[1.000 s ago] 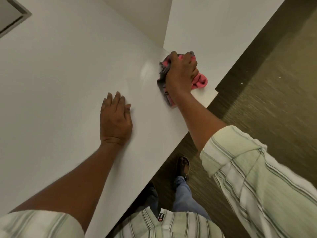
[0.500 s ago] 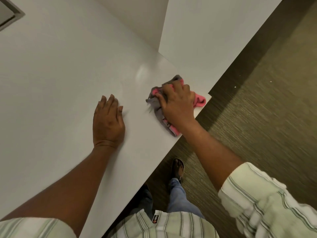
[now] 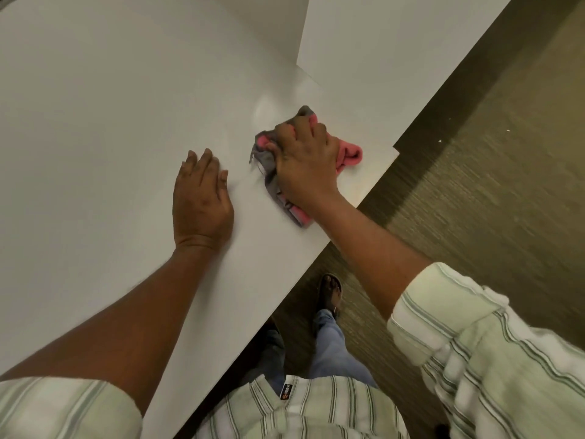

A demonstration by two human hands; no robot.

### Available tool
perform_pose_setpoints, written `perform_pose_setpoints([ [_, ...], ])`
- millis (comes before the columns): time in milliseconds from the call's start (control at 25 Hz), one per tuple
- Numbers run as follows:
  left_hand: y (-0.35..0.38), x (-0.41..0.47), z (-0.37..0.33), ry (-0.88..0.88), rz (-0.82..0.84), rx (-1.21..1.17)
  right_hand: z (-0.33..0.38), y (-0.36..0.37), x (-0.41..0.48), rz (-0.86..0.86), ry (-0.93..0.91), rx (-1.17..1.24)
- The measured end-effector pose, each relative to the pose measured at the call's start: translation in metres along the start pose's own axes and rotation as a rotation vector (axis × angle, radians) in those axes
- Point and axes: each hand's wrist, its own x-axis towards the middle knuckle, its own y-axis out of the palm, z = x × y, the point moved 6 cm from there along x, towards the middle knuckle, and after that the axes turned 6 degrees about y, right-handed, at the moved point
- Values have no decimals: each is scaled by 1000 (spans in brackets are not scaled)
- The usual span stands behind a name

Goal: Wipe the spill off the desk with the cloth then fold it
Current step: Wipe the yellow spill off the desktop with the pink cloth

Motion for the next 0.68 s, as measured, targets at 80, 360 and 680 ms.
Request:
perform_pose_setpoints([
  [80, 0, 0, -1, 3, 13, -6, -31, -8, -13, -31, 75, -2],
  [360, 0, 0, -2, 25, -5, 15, -80, -22, 61, -124, 419, -136],
  [680, 0, 0, -4, 30, -14, -5, -1, 2, -7, 5, -51, 15],
])
